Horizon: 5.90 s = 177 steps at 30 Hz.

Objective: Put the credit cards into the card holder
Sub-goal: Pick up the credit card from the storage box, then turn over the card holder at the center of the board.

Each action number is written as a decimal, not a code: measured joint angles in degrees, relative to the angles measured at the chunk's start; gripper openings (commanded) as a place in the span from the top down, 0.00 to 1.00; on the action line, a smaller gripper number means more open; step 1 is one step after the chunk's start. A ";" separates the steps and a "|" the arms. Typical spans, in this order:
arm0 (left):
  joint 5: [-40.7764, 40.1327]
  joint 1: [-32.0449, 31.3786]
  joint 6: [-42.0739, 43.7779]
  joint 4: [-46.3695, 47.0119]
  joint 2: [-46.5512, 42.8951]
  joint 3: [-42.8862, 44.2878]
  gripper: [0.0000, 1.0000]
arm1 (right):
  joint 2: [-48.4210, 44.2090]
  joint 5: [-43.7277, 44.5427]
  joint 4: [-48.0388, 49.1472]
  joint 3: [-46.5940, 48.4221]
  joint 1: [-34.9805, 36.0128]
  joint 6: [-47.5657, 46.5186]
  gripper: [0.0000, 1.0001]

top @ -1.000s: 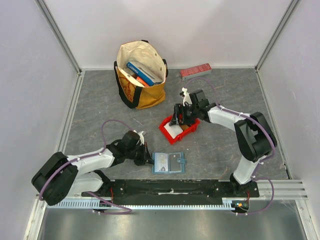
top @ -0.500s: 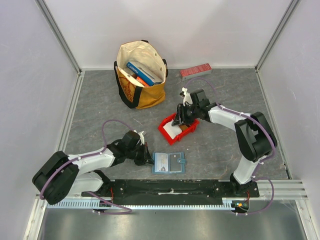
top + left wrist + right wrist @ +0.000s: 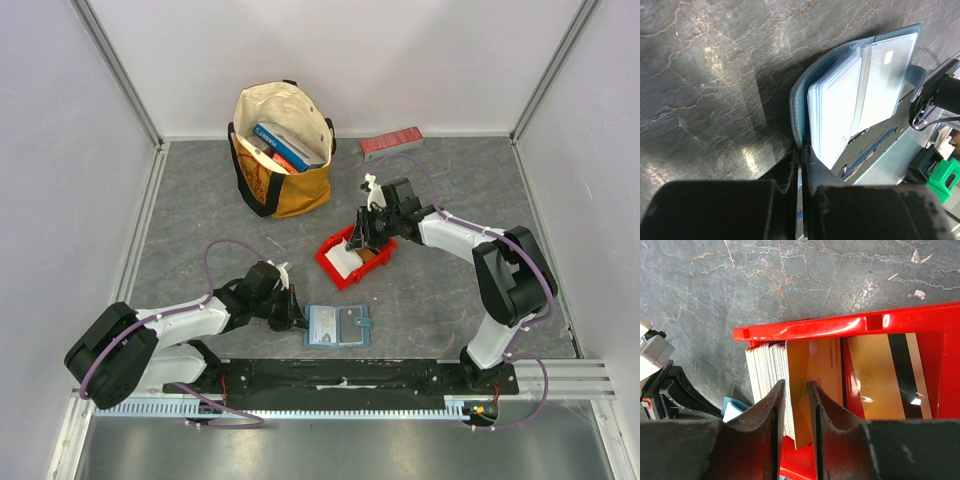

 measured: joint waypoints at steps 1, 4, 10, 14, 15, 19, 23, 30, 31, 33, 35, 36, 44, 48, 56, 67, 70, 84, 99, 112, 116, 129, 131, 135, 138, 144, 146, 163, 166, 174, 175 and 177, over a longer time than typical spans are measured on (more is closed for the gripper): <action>0.00 0.00 0.02 0.00 0.00 0.00 0.98 | 0.00 -0.02 -0.02 -0.02 0.00 -0.02 0.70; 0.02 0.00 0.02 0.00 0.00 0.00 0.98 | 0.00 0.00 -0.02 -0.11 0.00 -0.02 0.71; 0.17 0.00 0.02 0.57 0.15 0.00 0.98 | -0.02 0.00 -0.02 -0.11 0.00 -0.02 0.71; 0.20 0.00 0.04 0.92 0.44 0.00 0.98 | -0.57 -0.24 -0.07 -0.20 -0.22 0.00 0.73; 0.20 0.00 0.04 0.94 0.48 0.00 0.98 | -0.70 -0.31 -0.04 -0.20 -0.26 0.00 0.73; 0.20 0.00 0.04 1.27 0.70 0.00 0.98 | -1.05 -0.55 -0.07 -0.22 -0.33 0.00 0.72; 0.22 0.00 0.07 1.33 0.74 0.00 0.98 | -1.16 -0.74 -0.04 -0.22 -0.37 0.00 0.71; 0.22 0.00 0.09 1.36 0.76 0.00 0.98 | -1.16 -0.81 -0.04 -0.24 -0.37 0.04 0.74; 0.22 0.00 0.09 1.36 0.79 0.00 0.98 | -1.16 -0.79 -0.04 -0.24 -0.39 0.09 0.77; 0.22 0.00 0.11 1.38 0.81 0.00 0.98 | -1.16 -0.76 -0.07 -0.28 -0.55 0.22 0.82; 0.22 0.00 0.15 1.40 0.85 0.00 0.98 | -1.16 -0.76 -0.02 -0.37 -0.70 0.33 0.88; 0.24 0.00 0.31 1.44 0.90 0.00 0.98 | -1.16 -0.72 -0.02 -0.42 -0.74 0.39 0.90; 0.26 0.00 0.55 1.73 1.18 0.00 0.98 | -1.16 1.27 -0.04 -0.55 -1.20 0.46 0.97; 0.28 0.00 0.55 1.73 1.18 0.00 0.98 | -1.16 4.37 -0.33 -0.55 -1.22 0.37 0.98; 0.31 0.00 0.57 2.03 1.97 0.00 0.98 | -0.81 7.13 -1.92 -0.48 -1.03 -0.85 0.94; 1.22 0.00 0.61 2.60 2.67 0.33 0.98 | -0.15 8.96 -3.67 0.63 1.22 -3.48 0.86; 1.25 0.00 0.63 2.60 2.67 0.33 0.98 | 0.15 9.33 -4.13 0.81 1.73 -4.02 0.83; 1.27 0.00 0.63 2.60 2.67 0.33 0.98 | 1.01 14.01 -8.87 1.18 3.74 -6.45 0.97; 1.31 0.00 0.63 2.56 1.14 0.31 0.98 | -10.43 20.00 -11.13 3.32 3.85 -6.45 1.00; 1.38 0.00 0.46 2.58 -3.45 -1.27 0.98 | -35.01 29.59 -3.45 -13.94 22.67 13.79 1.00; 1.46 0.00 0.11 2.58 -5.31 -1.70 0.98 | -37.00 41.59 -0.42 -20.85 36.63 24.68 1.00; 1.46 0.00 -1.29 2.49 -8.02 -2.82 0.98 | -17.79 70.55 3.96 -15.47 58.55 41.77 1.00; 1.44 0.00 -1.33 2.51 -8.04 -2.93 0.98 | -17.66 72.17 3.89 -15.47 58.58 42.53 1.00; 1.44 0.00 -1.46 2.51 -8.11 -3.37 0.98 | -17.66 74.05 3.91 -15.47 58.58 43.23 1.00; 1.44 0.00 -1.46 2.49 -8.11 -3.41 0.98 | -17.53 74.40 3.96 -15.47 58.58 43.50 1.00; 1.44 0.00 -1.46 2.49 -8.11 -3.41 0.98 | -15.34 74.34 3.91 -15.47 58.58 43.54 1.00; 1.44 0.00 -1.46 2.51 -8.11 -3.41 0.98 | -14.69 74.36 3.87 -15.45 58.58 43.54 1.00; 1.33 0.00 -1.46 2.40 -8.39 -3.89 0.98 | -12.35 74.40 0.81 -12.94 58.58 43.43 1.00; 1.33 0.00 -1.46 2.40 -8.39 -3.91 0.98 | -12.63 74.40 0.44 -12.92 58.58 43.25 1.00; 1.33 0.00 -1.46 2.43 -8.39 -3.93 0.98 | -14.36 74.25 0.94 -12.94 58.58 42.05 1.00; 1.33 0.00 -1.46 2.43 -8.39 -3.93 0.98 | -14.36 74.23 1.20 -12.92 58.58 41.92 1.00; 1.33 0.00 -1.46 2.40 -8.39 -3.93 0.98 | -14.36 74.18 1.38 -12.92 58.58 41.62 1.00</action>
